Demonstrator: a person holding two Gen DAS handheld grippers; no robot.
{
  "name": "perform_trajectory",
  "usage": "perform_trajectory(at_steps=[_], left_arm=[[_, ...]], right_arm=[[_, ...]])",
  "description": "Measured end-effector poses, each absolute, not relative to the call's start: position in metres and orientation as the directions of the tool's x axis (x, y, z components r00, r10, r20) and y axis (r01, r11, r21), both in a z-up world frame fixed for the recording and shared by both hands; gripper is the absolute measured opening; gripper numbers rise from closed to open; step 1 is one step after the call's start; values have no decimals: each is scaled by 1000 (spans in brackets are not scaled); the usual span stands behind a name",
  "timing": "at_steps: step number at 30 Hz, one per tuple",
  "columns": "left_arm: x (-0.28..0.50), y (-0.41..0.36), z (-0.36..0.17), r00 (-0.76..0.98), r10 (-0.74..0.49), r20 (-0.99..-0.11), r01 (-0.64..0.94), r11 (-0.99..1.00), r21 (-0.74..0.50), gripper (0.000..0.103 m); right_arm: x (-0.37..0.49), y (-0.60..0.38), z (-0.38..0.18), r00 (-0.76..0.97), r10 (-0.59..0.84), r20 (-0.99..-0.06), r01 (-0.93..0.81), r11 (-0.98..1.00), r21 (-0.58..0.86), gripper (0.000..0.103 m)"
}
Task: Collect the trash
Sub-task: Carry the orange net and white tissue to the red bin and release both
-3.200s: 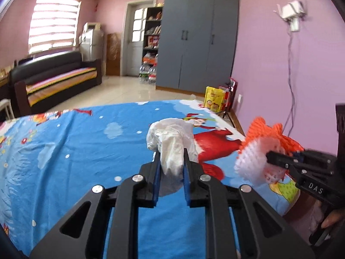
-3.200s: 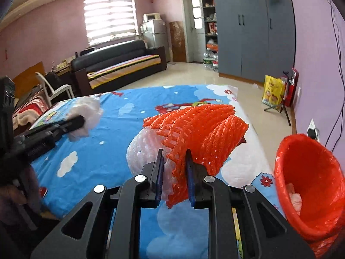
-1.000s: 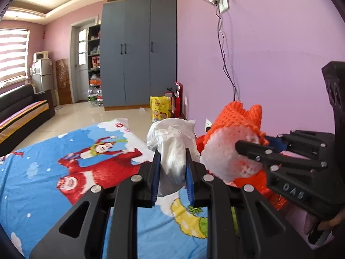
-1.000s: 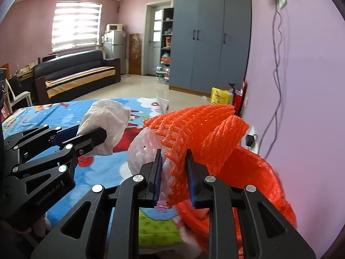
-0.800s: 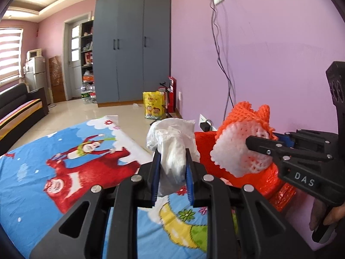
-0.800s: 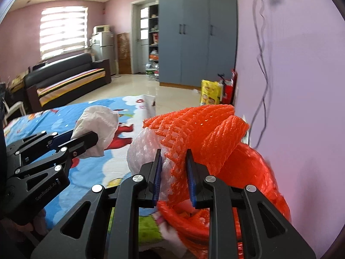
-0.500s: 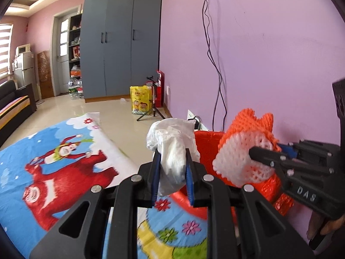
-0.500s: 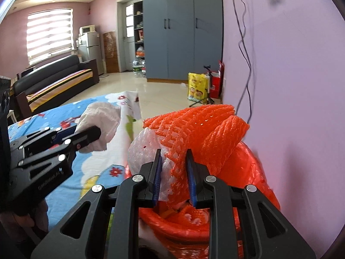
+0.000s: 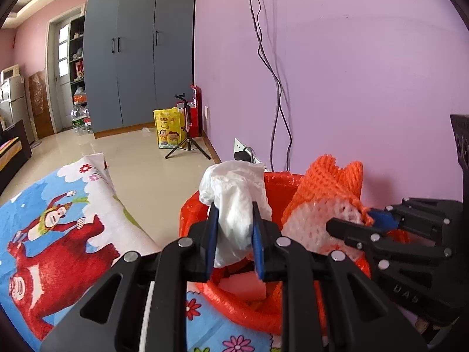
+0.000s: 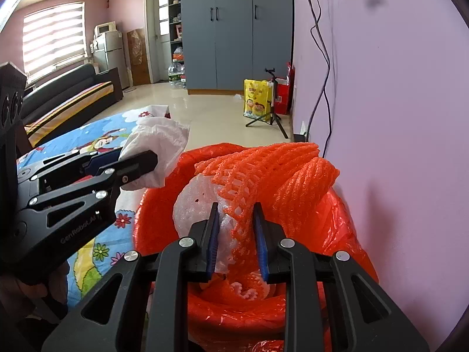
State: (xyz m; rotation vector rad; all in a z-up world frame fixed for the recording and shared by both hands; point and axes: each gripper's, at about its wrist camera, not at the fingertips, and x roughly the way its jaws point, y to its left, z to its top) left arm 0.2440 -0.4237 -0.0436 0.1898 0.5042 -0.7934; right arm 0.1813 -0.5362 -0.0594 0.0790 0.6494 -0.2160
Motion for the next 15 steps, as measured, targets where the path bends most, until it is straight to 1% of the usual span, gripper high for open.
perform_trajectory(at_steps=[4, 6, 7, 8, 9, 10, 11, 12, 14, 15], left_arm=[[249, -427, -45, 574, -645, -504, 733, 679, -34, 21], [250, -429, -47, 567, -646, -511, 740, 672, -29, 25], [251, -429, -49, 564, -645, -515, 742, 670, -27, 32], [253, -429, -50, 563, -644, -517, 741, 671, -29, 48], [253, -428, -50, 565, -642, -518, 737, 675, -32, 57], [254, -425, -48, 570, -643, -512, 731, 681, -40, 66], [254, -423, -46, 572, -644, -509, 728, 684, -47, 68], [254, -421, -44, 572, -642, -511, 726, 686, -49, 69], [252, -413, -37, 588, -630, -507, 713, 700, -43, 81], [251, -407, -32, 602, -621, -501, 702, 711, -39, 85]], right_arm=[[186, -537, -63, 765, -183, -617, 227, 974, -7, 23], [192, -537, -63, 762, -187, -620, 228, 974, -13, 24], [192, -537, -64, 760, -189, -622, 229, 973, -15, 24], [193, -538, -65, 759, -186, -624, 227, 974, -13, 34], [194, -538, -66, 753, -185, -632, 228, 974, -14, 48], [193, -539, -66, 749, -187, -635, 230, 973, -16, 57], [192, -539, -64, 751, -198, -630, 236, 971, -24, 69], [190, -539, -62, 755, -208, -621, 243, 970, -29, 70], [186, -540, -59, 760, -211, -615, 248, 968, -25, 70], [184, -540, -58, 762, -219, -610, 254, 967, -30, 70]])
